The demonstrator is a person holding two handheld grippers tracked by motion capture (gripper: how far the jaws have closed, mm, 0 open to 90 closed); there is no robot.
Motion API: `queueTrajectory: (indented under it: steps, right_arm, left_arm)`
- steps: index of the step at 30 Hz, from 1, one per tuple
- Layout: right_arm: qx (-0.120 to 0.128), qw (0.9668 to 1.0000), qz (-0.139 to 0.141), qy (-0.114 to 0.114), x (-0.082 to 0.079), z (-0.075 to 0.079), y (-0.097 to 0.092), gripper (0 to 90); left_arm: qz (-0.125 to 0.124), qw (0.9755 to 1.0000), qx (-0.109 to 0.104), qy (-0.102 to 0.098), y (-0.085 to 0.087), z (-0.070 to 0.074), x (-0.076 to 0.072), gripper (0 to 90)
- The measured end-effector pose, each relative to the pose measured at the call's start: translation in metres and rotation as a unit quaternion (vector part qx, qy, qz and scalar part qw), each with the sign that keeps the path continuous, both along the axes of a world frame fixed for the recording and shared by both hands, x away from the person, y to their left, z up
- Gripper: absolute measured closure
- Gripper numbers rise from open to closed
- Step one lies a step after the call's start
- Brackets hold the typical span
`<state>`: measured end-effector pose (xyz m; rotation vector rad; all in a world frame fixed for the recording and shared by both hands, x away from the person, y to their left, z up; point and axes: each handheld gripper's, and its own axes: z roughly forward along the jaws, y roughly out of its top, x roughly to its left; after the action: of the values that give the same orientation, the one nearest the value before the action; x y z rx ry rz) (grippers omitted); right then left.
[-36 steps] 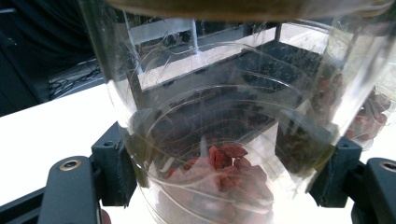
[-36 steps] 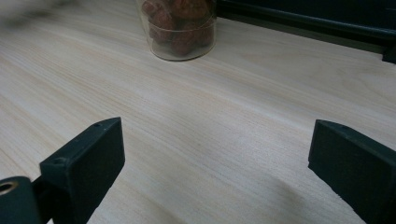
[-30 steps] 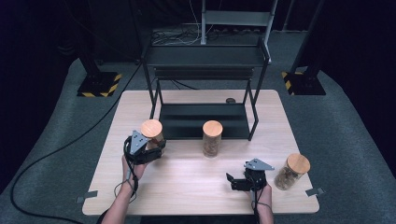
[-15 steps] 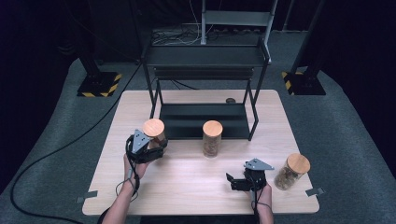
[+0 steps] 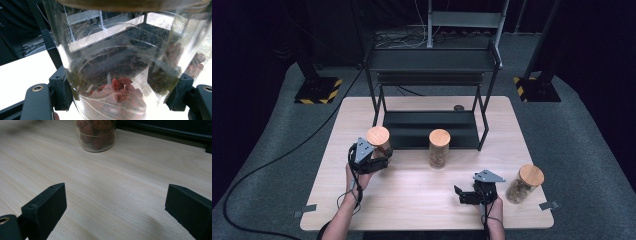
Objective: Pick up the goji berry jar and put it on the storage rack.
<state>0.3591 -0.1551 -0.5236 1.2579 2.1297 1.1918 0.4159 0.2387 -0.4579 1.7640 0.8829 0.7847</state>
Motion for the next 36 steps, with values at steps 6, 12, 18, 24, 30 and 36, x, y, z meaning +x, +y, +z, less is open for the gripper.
queueTrajectory:
  steps: [6, 12, 18, 24, 30, 36]
  right_arm:
    - [0.000, 1.0000, -0.001, 0.000, 0.0000, 0.0000, -0.0001, 3.0]
    - [0.000, 1.0000, -0.002, -0.001, -0.0002, 0.0001, -0.0001, 3.0]
    - [0.001, 1.0000, -0.002, -0.001, -0.0003, 0.0001, -0.0002, 3.0]
    - [0.001, 1.0000, -0.002, -0.001, -0.0002, 0.0001, -0.0002, 3.0]
    - [0.001, 1.0000, -0.002, -0.002, -0.0003, 0.0001, -0.0003, 3.0]
    - [0.001, 1.0000, -0.002, -0.002, -0.0003, 0.0001, -0.0003, 3.0]
  left_arm:
    - [-0.002, 1.0000, 0.003, -0.001, -0.0030, -0.0008, 0.0008, 24.8]
    - [-0.003, 1.0000, 0.003, -0.001, -0.0045, -0.0009, 0.0017, 24.8]
    - [-0.004, 1.0000, 0.002, 0.000, -0.0055, -0.0013, 0.0029, 24.8]
    - [-0.004, 1.0000, 0.001, 0.002, -0.0065, -0.0024, 0.0047, 24.8]
    - [-0.006, 1.0000, 0.001, 0.001, -0.0081, -0.0011, 0.0057, 24.8]
    - [-0.008, 1.0000, 0.001, 0.001, -0.0101, -0.0005, 0.0072, 24.8]
